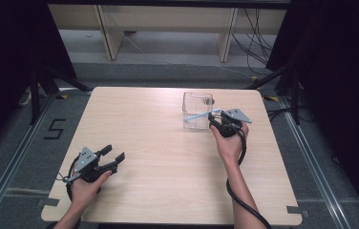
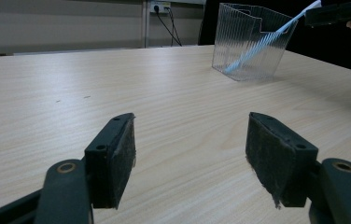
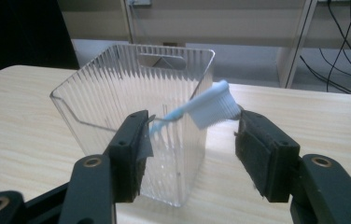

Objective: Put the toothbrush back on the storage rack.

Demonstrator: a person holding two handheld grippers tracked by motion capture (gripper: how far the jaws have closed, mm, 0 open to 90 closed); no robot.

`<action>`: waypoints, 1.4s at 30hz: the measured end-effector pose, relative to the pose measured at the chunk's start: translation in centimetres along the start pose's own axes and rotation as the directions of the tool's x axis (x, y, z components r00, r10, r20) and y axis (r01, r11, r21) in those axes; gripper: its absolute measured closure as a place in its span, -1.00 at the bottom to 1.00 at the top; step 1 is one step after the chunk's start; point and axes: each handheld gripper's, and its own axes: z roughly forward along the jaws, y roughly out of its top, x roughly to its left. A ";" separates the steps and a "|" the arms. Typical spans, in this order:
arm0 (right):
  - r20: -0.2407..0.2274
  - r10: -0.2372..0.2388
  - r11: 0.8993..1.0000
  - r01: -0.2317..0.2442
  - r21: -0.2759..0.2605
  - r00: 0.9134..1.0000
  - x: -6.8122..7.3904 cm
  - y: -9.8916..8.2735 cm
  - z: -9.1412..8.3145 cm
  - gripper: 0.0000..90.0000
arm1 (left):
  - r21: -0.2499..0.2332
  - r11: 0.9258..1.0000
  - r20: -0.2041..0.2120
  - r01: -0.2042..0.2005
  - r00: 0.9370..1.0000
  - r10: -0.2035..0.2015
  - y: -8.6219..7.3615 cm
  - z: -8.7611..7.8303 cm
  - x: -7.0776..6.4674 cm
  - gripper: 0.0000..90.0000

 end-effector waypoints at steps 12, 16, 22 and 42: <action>-0.007 -0.023 1.000 0.023 0.013 1.000 -0.3 -0.9 -1.4 -0.05 | 0.003 1.000 -0.002 0.002 1.000 -0.002 0.0 0.0 0.0 -0.27; 0.002 -0.041 0.999 0.041 0.018 0.999 -0.1 -0.9 -2.1 -0.07 | 0.002 1.000 -0.003 0.001 1.000 -0.001 0.0 0.0 0.0 -0.28; 0.011 -0.074 0.997 0.074 0.014 0.997 -0.2 -0.9 -3.1 -0.10 | -0.004 1.000 -0.001 0.003 1.000 -0.003 0.0 0.1 0.0 -0.27; 0.010 -0.058 0.998 0.058 0.024 0.998 -0.2 -3.1 -7.5 -0.14 | -0.010 1.000 -0.001 0.004 1.000 -0.004 0.0 0.1 -0.1 -0.27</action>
